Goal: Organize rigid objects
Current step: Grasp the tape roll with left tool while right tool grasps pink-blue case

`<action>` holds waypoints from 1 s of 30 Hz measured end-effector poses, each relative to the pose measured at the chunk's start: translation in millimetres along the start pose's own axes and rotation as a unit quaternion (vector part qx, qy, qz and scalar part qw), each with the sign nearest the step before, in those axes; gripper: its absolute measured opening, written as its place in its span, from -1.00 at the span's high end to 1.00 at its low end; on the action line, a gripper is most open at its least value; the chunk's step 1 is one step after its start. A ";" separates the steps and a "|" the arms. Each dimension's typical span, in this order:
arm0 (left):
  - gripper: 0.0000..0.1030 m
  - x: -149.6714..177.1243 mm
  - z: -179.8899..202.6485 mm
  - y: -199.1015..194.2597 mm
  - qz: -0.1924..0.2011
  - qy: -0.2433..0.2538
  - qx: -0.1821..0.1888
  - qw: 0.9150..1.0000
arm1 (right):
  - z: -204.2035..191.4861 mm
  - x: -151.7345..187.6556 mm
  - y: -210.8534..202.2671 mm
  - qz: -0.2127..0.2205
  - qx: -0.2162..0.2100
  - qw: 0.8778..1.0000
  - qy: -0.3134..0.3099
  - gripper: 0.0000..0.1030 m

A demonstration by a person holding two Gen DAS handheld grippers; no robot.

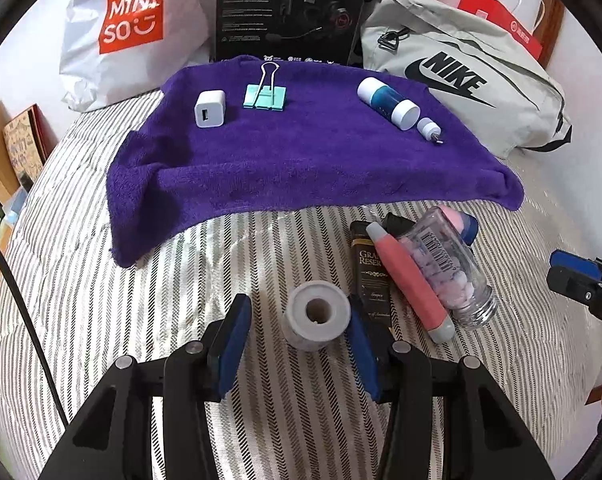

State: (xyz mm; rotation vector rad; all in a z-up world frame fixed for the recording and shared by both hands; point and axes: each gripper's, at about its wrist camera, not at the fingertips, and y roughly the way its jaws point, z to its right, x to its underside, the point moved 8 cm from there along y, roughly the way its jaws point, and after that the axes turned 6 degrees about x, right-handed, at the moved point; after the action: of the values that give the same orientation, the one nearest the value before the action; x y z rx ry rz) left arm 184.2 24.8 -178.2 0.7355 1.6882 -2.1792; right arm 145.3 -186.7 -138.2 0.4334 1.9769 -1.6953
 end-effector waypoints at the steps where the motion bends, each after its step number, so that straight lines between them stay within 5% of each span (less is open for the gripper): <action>1: 0.12 0.7 1.6 1.6 -0.002 0.007 -0.006 1.000 | 0.6 0.6 0.7 -0.001 0.000 1.000 0.001 0.09; 6: 0.47 1.2 7.5 5.6 0.002 0.019 -0.016 1.000 | 3.0 2.5 5.5 -0.004 -0.002 1.000 0.005 0.09; 15: 0.47 5.2 5.9 2.6 -0.003 0.020 -0.011 1.000 | -18.3 -31.5 43.4 -0.005 -0.035 0.999 -0.018 0.09; 30: 0.47 4.2 6.6 3.4 -0.002 0.019 -0.003 1.000 | -38.9 -52.3 92.2 -0.007 -0.004 0.995 -0.098 0.09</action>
State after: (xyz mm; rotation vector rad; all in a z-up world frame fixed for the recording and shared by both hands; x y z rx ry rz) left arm 181.1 17.9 -182.1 0.7789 1.7149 -2.1751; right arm 231.9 -128.3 -180.9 0.2395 1.8479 -1.6687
